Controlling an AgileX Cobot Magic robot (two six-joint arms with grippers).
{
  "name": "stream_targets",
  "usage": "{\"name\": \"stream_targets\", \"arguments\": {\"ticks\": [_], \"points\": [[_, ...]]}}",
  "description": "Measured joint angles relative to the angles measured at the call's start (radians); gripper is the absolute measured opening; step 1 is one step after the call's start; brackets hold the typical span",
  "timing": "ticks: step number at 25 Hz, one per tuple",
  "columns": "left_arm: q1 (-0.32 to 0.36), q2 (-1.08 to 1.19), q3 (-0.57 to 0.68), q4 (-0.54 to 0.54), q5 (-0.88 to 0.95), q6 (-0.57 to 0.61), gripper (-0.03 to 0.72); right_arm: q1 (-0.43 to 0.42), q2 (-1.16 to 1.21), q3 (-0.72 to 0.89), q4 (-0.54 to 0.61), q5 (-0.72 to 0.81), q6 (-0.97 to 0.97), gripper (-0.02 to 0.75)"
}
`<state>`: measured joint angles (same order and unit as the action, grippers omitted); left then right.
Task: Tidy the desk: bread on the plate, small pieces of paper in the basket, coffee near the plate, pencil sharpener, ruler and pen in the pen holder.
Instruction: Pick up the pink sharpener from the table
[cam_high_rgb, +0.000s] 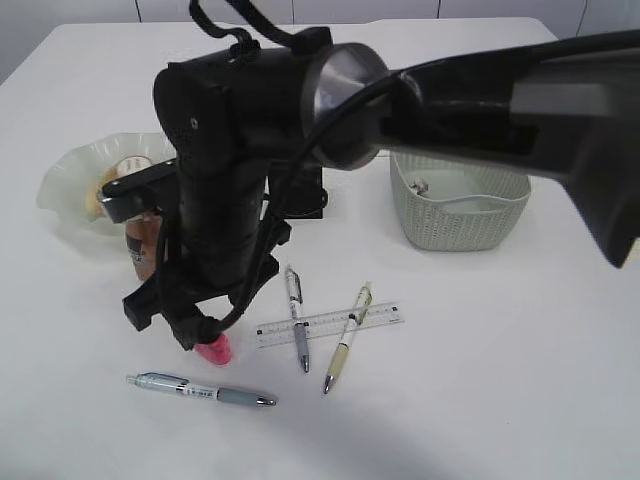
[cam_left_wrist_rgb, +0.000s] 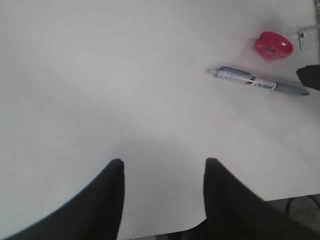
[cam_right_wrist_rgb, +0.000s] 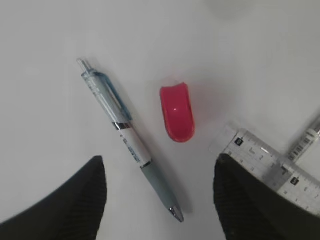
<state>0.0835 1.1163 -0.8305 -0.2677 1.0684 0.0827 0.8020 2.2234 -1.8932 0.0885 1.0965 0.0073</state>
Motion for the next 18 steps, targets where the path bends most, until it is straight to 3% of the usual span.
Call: {"name": "stream_targets", "arguments": {"ticks": [18], "points": [[0.000, 0.000, 0.000, 0.000, -0.025, 0.000, 0.380, 0.000, 0.106, -0.027, -0.046, -0.095, -0.042, 0.493]]}}
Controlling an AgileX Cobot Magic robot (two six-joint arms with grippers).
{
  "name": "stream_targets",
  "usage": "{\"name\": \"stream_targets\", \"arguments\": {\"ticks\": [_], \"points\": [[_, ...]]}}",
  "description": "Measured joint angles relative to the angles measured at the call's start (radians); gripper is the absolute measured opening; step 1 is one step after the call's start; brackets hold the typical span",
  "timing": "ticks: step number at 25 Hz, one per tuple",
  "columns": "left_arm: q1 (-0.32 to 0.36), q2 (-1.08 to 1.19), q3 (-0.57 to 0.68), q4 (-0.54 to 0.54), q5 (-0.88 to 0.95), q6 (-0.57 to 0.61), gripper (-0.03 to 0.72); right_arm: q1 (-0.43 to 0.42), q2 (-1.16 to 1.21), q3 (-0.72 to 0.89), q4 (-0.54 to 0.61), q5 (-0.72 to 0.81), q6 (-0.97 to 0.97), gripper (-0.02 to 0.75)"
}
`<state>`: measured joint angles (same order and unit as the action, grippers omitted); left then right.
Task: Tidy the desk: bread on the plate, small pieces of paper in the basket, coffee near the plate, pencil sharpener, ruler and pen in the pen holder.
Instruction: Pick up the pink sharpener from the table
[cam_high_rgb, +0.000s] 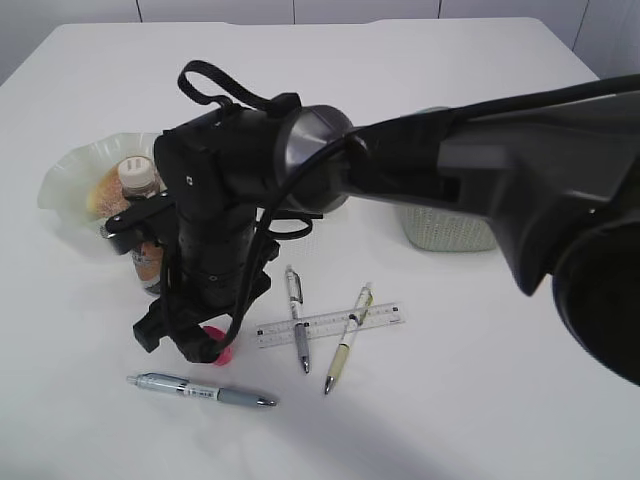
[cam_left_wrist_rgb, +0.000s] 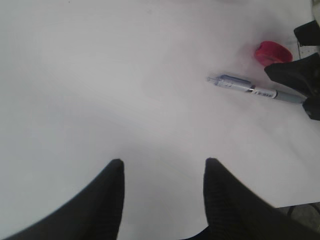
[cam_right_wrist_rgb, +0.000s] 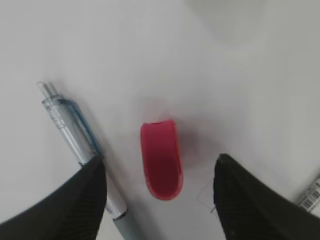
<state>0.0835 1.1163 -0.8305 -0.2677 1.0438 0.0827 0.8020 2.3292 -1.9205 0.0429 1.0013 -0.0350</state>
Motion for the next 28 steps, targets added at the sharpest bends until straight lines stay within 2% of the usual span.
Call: {"name": "stream_targets", "arguments": {"ticks": [12, 14, 20, 28], "points": [[0.000, 0.000, 0.000, 0.000, -0.001, 0.000, 0.380, 0.000, 0.048, -0.008, 0.000, -0.007, 0.000, 0.484], [0.000, 0.000, 0.000, 0.000, -0.001, 0.000, 0.380, 0.000, 0.048, -0.008, 0.000, -0.009, 0.000, 0.445], [0.000, 0.000, 0.000, 0.000, -0.011, 0.000, 0.380, 0.000, 0.048, -0.008, 0.000, -0.012, 0.000, 0.256], [0.000, 0.000, 0.000, 0.000, -0.015, 0.000, 0.380, 0.000, 0.048, -0.008, 0.000, -0.010, 0.000, 0.195]]}}
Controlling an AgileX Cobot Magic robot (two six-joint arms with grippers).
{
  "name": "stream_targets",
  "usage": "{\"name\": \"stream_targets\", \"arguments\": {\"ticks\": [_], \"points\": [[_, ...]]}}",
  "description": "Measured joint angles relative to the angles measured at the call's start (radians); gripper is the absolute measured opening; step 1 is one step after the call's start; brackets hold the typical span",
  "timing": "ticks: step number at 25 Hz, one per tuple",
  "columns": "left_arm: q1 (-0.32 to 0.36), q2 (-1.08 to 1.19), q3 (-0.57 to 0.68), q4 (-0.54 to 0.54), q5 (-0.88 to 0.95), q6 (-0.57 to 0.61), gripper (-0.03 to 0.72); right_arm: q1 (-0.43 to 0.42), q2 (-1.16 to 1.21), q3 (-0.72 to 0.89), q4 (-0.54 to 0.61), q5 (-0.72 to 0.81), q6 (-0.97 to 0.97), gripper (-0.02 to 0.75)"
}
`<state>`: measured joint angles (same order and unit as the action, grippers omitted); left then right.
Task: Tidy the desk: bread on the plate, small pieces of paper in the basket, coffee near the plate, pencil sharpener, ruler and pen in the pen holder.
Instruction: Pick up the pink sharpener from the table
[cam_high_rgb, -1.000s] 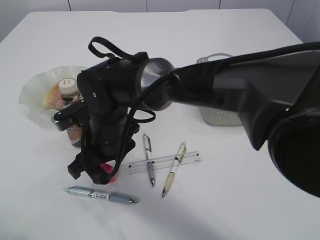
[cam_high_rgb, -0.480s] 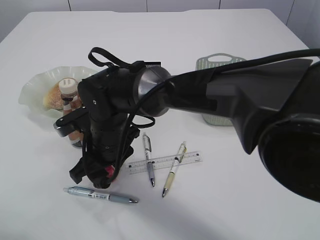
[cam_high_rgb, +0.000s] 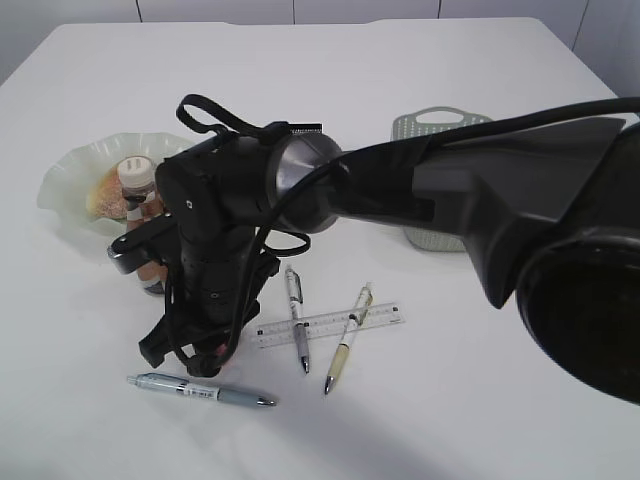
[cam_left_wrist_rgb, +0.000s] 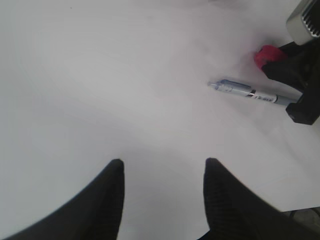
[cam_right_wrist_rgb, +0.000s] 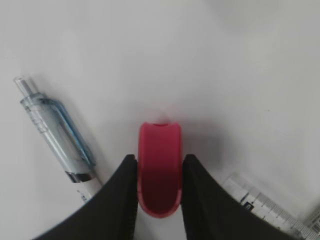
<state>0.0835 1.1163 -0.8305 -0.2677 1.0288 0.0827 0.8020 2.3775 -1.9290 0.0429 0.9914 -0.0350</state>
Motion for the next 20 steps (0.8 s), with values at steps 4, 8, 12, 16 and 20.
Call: {"name": "stream_targets", "arguments": {"ticks": [4, 8, 12, 16, 20], "points": [[0.000, 0.000, 0.000, 0.000, 0.000, 0.000, 0.380, 0.000, 0.000, -0.002, 0.000, 0.003, 0.000, 0.186], [0.000, 0.000, 0.000, 0.000, 0.000, 0.000, 0.380, 0.000, 0.000, -0.002, 0.000, 0.014, 0.000, 0.186], [0.000, 0.000, 0.000, 0.002, 0.000, 0.000, 0.380, -0.007, -0.010, -0.002, 0.000, 0.047, 0.000, 0.186], [0.000, 0.000, 0.000, 0.004, 0.000, 0.000, 0.380, -0.023, -0.069, -0.002, 0.010, 0.077, 0.000, 0.186], [0.000, 0.000, 0.000, 0.007, 0.000, 0.000, 0.380, -0.078, -0.142, -0.002, 0.046, 0.101, -0.006, 0.185]]}}
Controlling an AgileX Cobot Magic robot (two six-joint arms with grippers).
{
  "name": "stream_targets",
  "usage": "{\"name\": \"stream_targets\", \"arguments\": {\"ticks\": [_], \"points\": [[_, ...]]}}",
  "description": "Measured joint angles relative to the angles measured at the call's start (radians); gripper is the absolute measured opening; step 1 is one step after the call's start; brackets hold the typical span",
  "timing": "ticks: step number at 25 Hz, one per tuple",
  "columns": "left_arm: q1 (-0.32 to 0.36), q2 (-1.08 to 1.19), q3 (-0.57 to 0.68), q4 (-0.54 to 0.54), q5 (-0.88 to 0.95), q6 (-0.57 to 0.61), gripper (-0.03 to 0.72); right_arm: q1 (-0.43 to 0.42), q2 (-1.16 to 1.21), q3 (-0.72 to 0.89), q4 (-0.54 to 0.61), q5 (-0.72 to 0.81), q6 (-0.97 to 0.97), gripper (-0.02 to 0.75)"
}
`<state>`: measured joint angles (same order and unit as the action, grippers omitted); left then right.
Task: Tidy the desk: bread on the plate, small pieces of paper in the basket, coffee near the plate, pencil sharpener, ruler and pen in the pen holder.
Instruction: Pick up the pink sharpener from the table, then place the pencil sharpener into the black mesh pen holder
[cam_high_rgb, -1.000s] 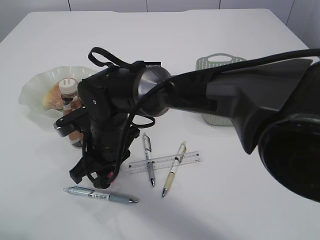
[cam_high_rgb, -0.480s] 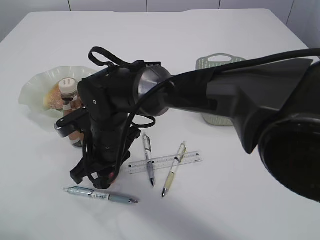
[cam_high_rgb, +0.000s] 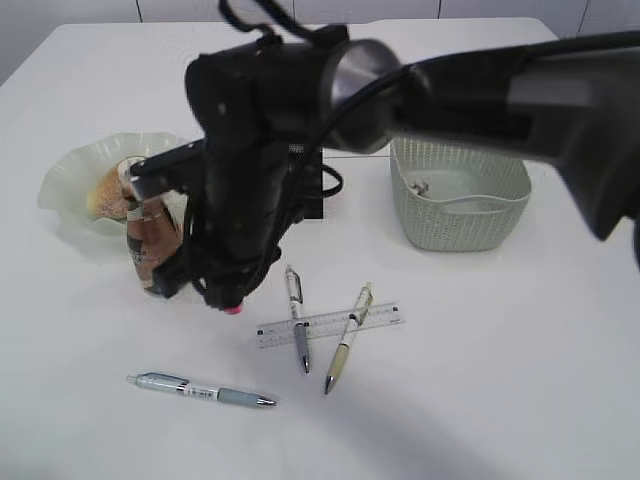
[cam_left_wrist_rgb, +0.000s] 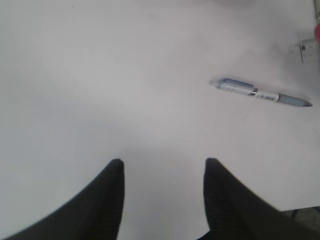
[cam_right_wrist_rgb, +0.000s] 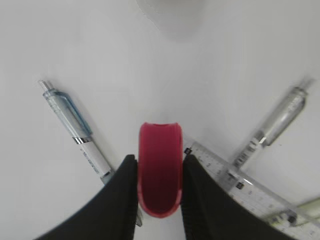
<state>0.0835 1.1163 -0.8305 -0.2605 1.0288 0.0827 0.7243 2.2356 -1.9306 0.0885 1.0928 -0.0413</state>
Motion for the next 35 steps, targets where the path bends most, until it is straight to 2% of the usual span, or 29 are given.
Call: {"name": "stream_targets", "arguments": {"ticks": [10, 17, 23, 28, 35], "points": [[0.000, 0.000, 0.000, 0.002, 0.006, 0.000, 0.380, -0.276, -0.125, 0.000, 0.181, 0.003, -0.092, 0.185], [0.000, 0.000, 0.000, 0.003, 0.019, 0.000, 0.380, -0.460, -0.132, 0.000, 0.465, -0.107, -0.208, 0.185], [0.000, 0.000, 0.000, 0.003, 0.023, 0.000, 0.380, -0.497, -0.098, 0.000, 0.657, -0.232, -0.303, 0.185], [0.000, 0.000, 0.000, 0.003, 0.030, 0.000, 0.380, -0.497, -0.007, -0.033, 0.829, -0.268, -0.382, 0.185], [0.000, 0.000, 0.000, 0.003, 0.032, 0.000, 0.380, -0.497, 0.097, -0.125, 0.881, -0.338, -0.417, 0.185]]}}
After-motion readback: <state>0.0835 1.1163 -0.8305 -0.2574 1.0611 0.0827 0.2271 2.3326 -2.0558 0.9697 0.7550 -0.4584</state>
